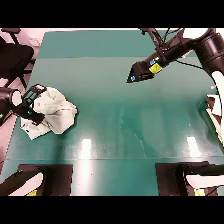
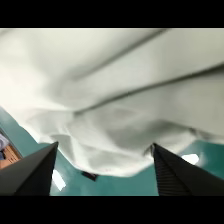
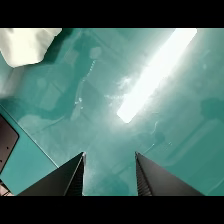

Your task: Fold the shirts.

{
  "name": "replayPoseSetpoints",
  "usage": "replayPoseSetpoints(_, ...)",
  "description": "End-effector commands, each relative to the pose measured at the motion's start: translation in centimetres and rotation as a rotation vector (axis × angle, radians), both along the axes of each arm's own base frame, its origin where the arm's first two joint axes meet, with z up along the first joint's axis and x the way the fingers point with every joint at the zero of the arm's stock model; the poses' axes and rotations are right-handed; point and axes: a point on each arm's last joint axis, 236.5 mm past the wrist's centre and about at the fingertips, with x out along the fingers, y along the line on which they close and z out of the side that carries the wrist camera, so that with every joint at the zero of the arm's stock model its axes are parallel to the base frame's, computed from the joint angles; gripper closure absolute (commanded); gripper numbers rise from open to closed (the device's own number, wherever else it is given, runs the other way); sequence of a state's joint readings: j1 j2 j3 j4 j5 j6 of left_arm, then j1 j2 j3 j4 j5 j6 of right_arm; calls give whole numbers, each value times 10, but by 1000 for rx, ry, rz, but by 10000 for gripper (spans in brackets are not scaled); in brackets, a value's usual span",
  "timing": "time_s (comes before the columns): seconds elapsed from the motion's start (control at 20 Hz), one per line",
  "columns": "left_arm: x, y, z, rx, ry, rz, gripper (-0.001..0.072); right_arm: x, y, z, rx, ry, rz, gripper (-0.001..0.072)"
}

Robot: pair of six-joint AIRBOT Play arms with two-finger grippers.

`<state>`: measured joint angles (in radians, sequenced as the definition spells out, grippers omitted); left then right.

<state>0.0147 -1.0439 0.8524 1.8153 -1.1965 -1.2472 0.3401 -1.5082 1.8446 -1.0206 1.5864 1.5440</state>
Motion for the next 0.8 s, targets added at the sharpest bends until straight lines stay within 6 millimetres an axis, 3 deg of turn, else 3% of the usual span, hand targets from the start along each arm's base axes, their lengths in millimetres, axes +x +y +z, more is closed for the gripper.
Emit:
replayPoseSetpoints(0.0,23,4,-1,21,-85,-24,49,0,0,0,-1,2,1,331)
replayPoseSetpoints(0.2,10,-3,-28,-15,33,-2,49,0,0,0,0,2,0,331)
replayPoseSetpoints(0.25,5,-8,-34,-38,62,7,110,1,0,0,1,0,-2,331)
replayPoseSetpoints(0.3,0,-10,-37,-49,92,14,312,1,0,0,3,-4,-4,331)
replayPoseSetpoints(0.5,-14,-8,-37,-39,151,5,677,4,1,1,8,-7,-15,332)
replayPoseSetpoints(0.65,-25,-11,-31,-50,203,18,680,4,1,1,8,-8,-15,331)
replayPoseSetpoints(0.75,-19,-26,-17,-116,195,24,681,5,-1,2,8,-11,-21,332)
